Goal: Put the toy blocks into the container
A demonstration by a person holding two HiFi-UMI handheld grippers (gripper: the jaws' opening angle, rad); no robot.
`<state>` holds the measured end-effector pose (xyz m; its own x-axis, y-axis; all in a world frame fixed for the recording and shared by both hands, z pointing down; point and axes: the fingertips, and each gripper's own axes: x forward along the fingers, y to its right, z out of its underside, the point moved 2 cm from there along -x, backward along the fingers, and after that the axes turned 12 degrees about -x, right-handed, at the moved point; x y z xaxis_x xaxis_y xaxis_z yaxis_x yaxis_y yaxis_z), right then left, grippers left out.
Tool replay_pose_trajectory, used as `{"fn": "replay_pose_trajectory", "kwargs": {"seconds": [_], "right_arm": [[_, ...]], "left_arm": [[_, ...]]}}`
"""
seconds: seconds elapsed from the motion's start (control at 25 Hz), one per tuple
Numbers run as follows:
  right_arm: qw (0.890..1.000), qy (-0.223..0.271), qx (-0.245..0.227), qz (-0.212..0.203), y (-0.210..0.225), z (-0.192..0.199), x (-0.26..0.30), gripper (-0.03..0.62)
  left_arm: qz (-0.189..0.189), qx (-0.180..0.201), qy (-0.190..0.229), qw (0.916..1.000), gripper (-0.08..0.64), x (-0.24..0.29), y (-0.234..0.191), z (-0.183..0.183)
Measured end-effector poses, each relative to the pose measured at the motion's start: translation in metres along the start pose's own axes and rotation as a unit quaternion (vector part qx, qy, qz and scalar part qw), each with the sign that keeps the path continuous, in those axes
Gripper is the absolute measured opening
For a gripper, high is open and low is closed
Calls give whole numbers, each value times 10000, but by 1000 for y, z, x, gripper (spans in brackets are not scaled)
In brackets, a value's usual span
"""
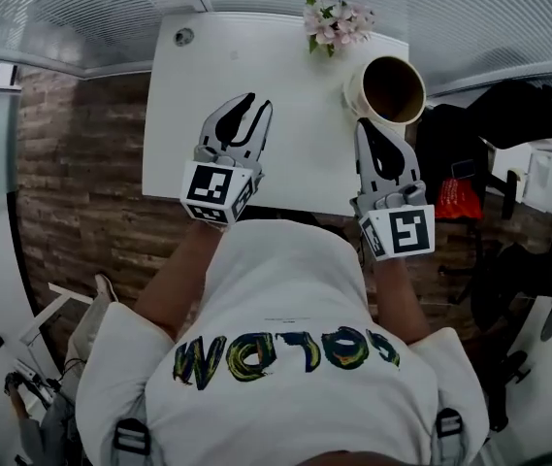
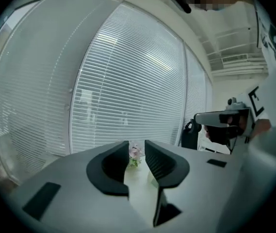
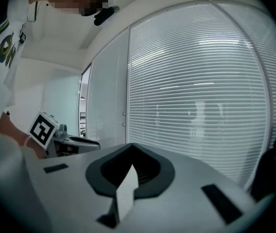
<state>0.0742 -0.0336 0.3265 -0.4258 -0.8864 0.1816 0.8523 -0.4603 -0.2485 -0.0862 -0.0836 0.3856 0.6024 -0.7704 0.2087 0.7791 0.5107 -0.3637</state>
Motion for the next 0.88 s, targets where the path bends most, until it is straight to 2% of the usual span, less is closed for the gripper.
{"fn": "replay_pose_trajectory", "kwargs": {"seconds": [0.2,0.36,0.52,0.68,0.88], "right_arm": [[9999,33,-29,-133,-9,-6,11,8],[9999,-25,-15,-156,-10,-3,11,8],[9998,-123,10,-126,-7,4,12,8],[9997,-226,39,-110,-6,11,12,8],[9994,-304,64,-137,-6,16,16,8]], "left_arm": [[-229,-69,-71,9997,125,-5,-20,6],[-326,-148,-374,9987,146,8,-38,32],[-575,-194,-680,9958,146,20,-65,65],[-869,-261,-1095,9898,146,32,-96,108],[-1213,-431,-1638,9781,146,42,-130,161]]}}
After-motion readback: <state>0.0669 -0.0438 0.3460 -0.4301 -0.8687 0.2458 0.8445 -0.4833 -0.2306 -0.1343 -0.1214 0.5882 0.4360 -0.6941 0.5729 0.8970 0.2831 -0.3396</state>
